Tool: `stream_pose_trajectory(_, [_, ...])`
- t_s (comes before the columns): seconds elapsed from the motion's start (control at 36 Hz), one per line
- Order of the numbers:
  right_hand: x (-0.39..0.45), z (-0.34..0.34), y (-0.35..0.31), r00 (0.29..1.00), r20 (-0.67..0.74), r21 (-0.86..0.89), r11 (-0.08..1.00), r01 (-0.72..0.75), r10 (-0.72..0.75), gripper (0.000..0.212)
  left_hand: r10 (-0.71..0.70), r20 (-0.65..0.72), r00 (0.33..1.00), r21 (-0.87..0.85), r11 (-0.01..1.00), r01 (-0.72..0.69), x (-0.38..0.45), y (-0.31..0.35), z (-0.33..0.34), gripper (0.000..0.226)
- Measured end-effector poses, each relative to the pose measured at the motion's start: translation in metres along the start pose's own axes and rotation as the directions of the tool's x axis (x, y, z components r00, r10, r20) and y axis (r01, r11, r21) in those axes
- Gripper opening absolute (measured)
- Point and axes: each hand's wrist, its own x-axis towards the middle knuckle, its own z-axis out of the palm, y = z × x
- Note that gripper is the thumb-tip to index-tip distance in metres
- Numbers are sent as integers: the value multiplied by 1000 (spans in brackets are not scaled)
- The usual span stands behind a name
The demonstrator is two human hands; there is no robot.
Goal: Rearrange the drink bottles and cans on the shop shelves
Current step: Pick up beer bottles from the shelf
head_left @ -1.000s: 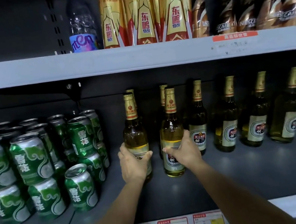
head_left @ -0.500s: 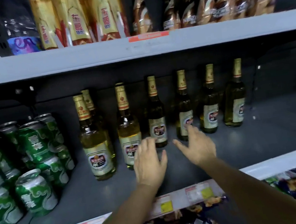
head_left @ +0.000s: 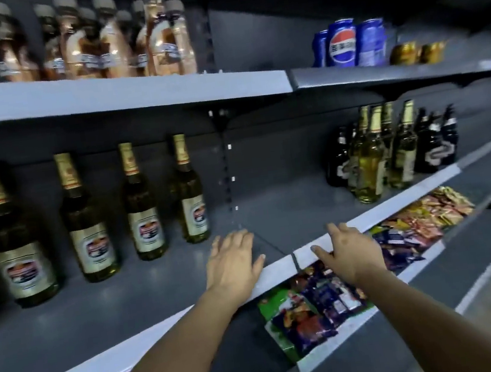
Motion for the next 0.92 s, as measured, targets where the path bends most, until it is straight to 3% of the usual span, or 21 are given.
stream_pose_trajectory(0.33, [76,17,172,995,-17,-194,976,-97,96,53,119,6,993,-85,989,-118,131,136,78,57])
stream_pose_trajectory(0.58, [174,27,252,987,-72,-223,962,-155,143,43,7,-11,1000,-270,963,-9,246,199,120,63])
stream_pose_trajectory(0.75, [229,39,307,952,-135,-61,957,-285,275,46,-217,50,975,-632,749,199,302,254,140,87])
stream_pose_trajectory(0.92, [283,52,351,914,-160,125,926,-357,374,66,-410,43,911,-746,593,302,341,302,157,105])
